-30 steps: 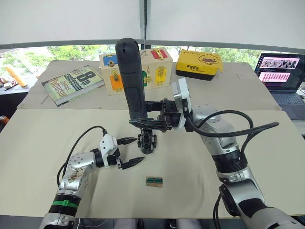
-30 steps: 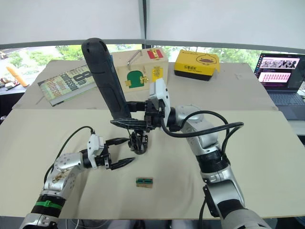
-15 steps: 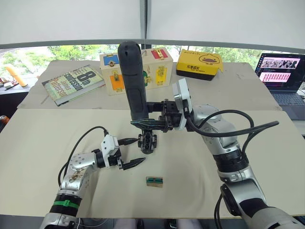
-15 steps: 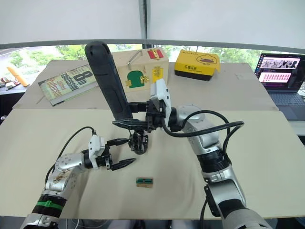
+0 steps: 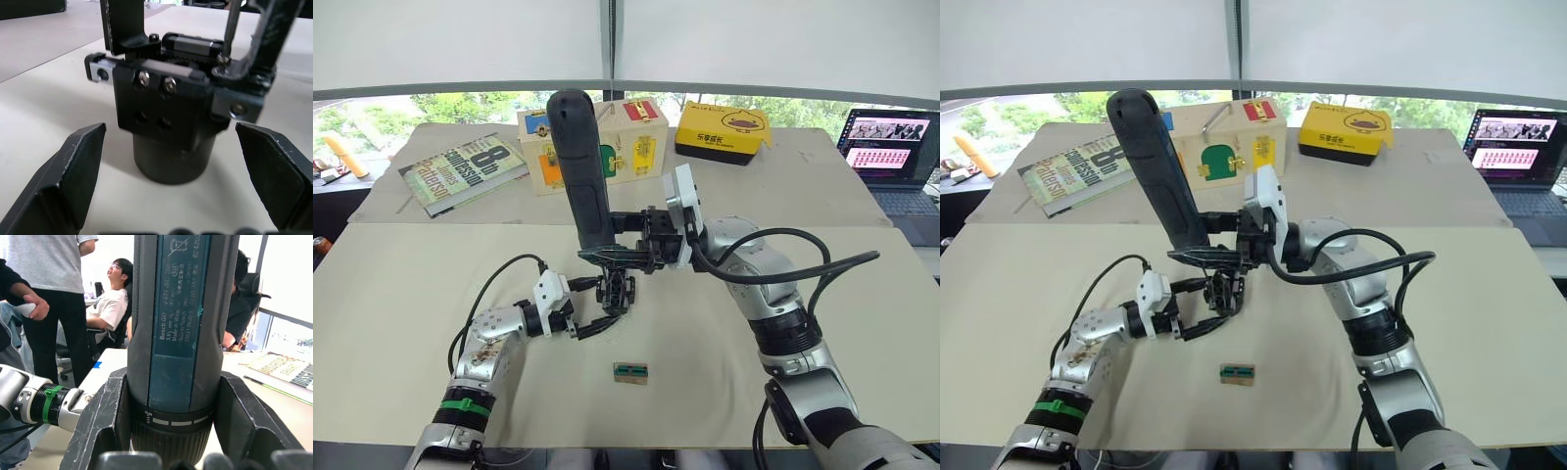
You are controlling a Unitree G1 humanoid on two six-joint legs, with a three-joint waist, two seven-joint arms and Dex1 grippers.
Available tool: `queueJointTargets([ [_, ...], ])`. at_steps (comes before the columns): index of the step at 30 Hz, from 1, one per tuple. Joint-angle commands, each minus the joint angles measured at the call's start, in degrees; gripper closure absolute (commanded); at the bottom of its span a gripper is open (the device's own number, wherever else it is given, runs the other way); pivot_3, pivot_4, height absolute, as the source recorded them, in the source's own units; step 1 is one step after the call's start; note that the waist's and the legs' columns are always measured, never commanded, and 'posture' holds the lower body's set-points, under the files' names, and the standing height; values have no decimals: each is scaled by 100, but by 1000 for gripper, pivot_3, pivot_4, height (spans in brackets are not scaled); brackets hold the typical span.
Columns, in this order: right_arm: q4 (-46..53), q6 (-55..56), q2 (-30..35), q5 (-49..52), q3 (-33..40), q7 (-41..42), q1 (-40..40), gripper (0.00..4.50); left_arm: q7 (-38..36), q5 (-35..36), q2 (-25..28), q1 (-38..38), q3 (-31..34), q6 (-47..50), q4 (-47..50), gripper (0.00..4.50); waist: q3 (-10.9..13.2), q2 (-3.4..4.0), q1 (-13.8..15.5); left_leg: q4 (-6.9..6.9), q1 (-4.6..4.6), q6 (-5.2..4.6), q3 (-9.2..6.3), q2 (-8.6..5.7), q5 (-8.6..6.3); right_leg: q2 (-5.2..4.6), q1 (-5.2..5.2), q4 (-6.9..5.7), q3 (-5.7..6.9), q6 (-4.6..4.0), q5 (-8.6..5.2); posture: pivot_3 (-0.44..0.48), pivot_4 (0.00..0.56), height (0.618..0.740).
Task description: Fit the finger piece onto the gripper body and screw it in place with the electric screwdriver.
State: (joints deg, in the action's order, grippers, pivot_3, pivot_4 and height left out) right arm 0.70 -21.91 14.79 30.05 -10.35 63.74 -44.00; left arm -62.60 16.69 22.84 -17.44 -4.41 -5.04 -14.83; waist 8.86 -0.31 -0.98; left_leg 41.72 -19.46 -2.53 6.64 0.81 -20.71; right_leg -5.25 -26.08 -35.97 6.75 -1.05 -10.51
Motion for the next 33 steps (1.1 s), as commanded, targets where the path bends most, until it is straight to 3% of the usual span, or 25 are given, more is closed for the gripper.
queueJointTargets([
  [1,297,41,-13,105,103,-7,-44,2567,2,-87,-64,-185,-73,-120,-121,0,0,0,1,0,0,0,0,0,0,0,0,0,0,0,0,0,150,740],
  [14,261,43,0,89,102,-16,-67,2567,-140,-100,-111,-409,-226,-19,-238,0,0,0,1,0,-1,0,0,0,0,-1,0,0,2,0,0,0,150,740],
  [17,255,40,10,80,100,-16,-64,2567,-164,-131,-68,-392,-251,-8,-202,815,0,0,0,1,-1,0,-1,0,0,-1,0,0,2,0,0,0,150,740],
  [20,249,40,15,74,97,-20,-55,2567,-163,-141,-49,-380,-262,-7,-192,2044,0,0,1,0,0,0,-2,0,0,-1,1,0,2,0,0,0,150,740],
  [33,216,20,-32,-11,-8,-121,110,2567,-87,-251,-68,-334,-351,17,-86,2045,-1,-1,9,1,1,0,-2,-1,0,-2,4,0,3,0,0,0,150,740],
])
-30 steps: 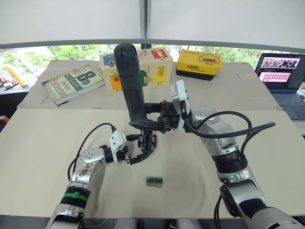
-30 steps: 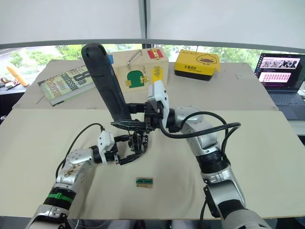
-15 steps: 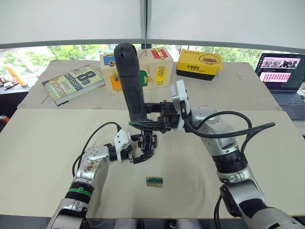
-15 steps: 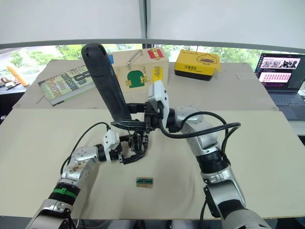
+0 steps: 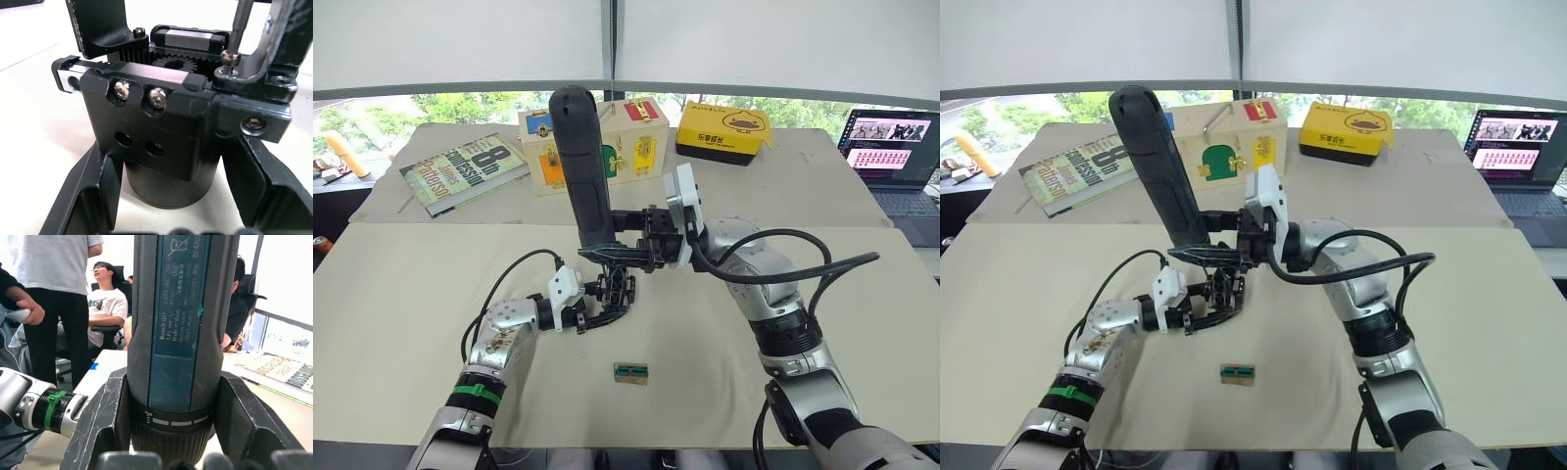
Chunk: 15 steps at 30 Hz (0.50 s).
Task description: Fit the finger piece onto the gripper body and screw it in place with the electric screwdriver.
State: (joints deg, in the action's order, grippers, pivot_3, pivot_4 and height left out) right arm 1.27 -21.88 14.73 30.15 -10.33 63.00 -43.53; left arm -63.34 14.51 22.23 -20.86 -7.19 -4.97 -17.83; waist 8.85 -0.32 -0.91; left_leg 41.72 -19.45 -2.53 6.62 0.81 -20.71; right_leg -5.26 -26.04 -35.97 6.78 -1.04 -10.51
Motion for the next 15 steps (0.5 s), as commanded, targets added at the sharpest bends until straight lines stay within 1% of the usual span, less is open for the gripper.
queueJointTargets([
  [1,164,2,-30,-27,-26,-65,77,2567,-2,-45,-9,9,-89,18,230,2045,0,0,3,0,0,0,0,0,0,0,0,0,0,0,0,0,150,740],
  [10,244,-53,-42,-159,-216,-179,310,2567,103,-178,-38,30,-159,8,227,2045,-1,0,16,1,8,0,-3,-1,0,-2,13,2,3,1,0,0,150,740],
  [15,35,110,-157,-250,-196,-286,482,2567,151,-191,-46,87,-171,7,236,2045,-2,0,13,1,23,0,-11,2,0,-1,40,9,9,1,0,0,150,740],
])
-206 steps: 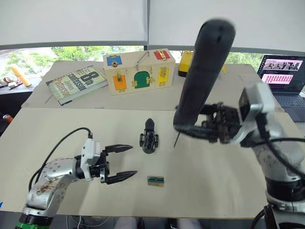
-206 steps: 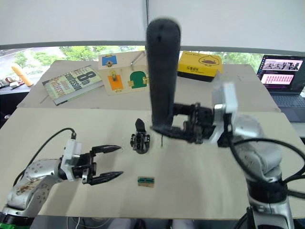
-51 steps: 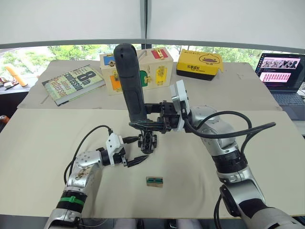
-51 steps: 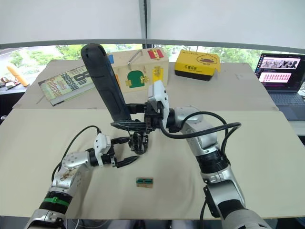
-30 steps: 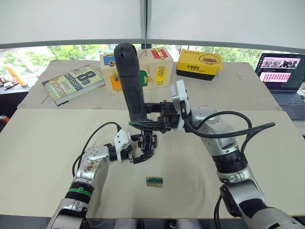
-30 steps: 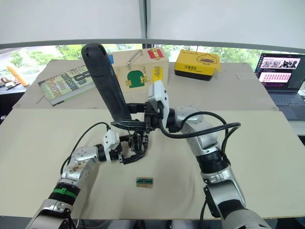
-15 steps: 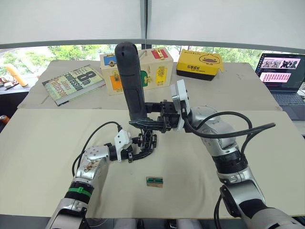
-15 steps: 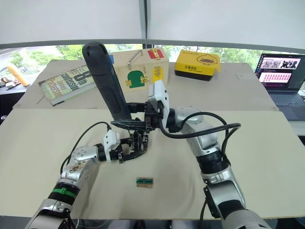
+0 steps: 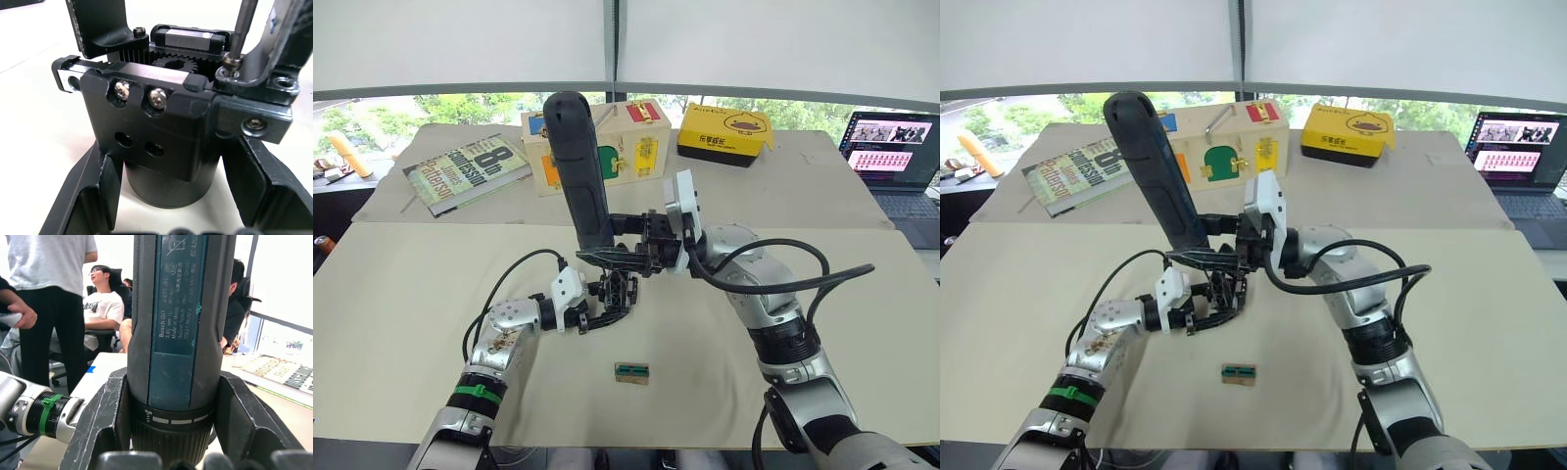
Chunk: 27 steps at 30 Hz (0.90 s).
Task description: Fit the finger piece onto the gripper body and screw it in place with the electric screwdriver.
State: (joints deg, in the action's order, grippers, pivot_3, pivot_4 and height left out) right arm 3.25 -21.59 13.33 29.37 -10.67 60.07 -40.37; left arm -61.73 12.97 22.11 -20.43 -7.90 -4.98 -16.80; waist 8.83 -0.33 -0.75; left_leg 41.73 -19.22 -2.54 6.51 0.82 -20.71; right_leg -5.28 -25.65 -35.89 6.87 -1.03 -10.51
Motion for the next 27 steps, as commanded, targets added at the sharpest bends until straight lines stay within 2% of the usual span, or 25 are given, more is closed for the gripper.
queueJointTargets([
  [1,-188,127,-17,-211,-187,22,192,2567,4,-41,-34,54,-100,8,133,2045,0,0,-2,0,4,0,-1,0,0,0,4,1,0,0,0,0,150,740],
  [27,-685,28,6,-487,-485,-81,793,2567,73,-42,16,171,-59,-49,90,2045,-28,2,-6,-13,74,-2,-13,5,-3,-22,64,19,-3,-4,-5,0,150,740],
])
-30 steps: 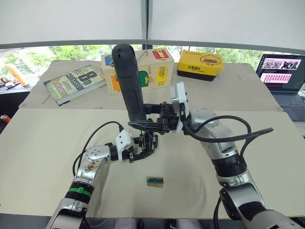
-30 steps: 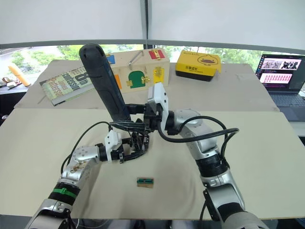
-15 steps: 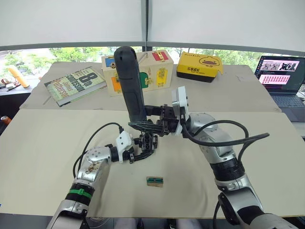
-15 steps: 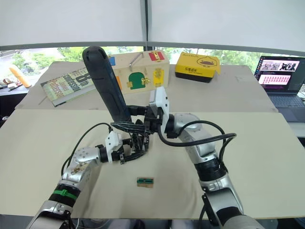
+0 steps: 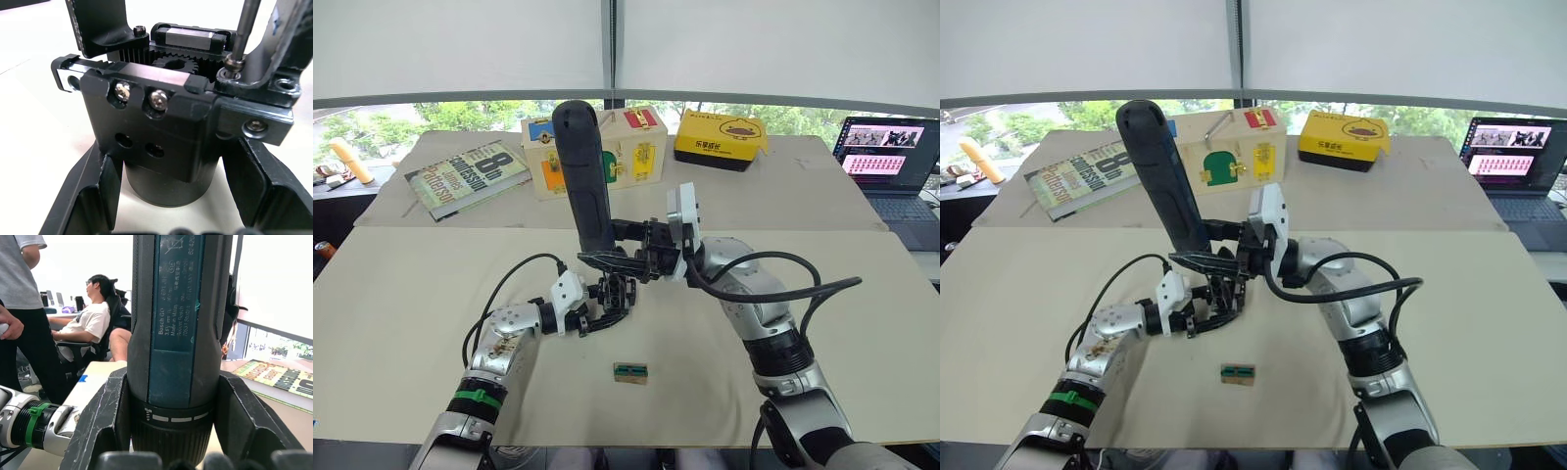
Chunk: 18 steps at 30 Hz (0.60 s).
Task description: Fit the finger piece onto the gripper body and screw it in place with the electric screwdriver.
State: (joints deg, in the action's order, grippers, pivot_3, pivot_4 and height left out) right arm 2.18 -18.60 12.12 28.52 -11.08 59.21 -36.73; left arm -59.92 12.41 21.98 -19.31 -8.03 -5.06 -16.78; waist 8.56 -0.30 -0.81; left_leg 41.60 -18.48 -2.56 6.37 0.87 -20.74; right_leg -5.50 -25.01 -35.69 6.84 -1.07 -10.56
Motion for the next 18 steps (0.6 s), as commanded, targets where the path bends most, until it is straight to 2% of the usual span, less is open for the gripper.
queueJointTargets([
  [1,-594,-257,137,-417,-438,-5,440,2567,-109,17,31,64,-45,-42,94,2045,-3,0,0,0,0,0,0,0,0,-2,0,0,0,0,0,0,150,740],
  [18,-542,-49,279,-442,-479,325,395,2567,-82,31,56,154,-37,-40,168,2045,-14,-2,-4,-27,8,-4,-2,-1,-2,-49,0,15,3,1,-1,0,150,740],
])
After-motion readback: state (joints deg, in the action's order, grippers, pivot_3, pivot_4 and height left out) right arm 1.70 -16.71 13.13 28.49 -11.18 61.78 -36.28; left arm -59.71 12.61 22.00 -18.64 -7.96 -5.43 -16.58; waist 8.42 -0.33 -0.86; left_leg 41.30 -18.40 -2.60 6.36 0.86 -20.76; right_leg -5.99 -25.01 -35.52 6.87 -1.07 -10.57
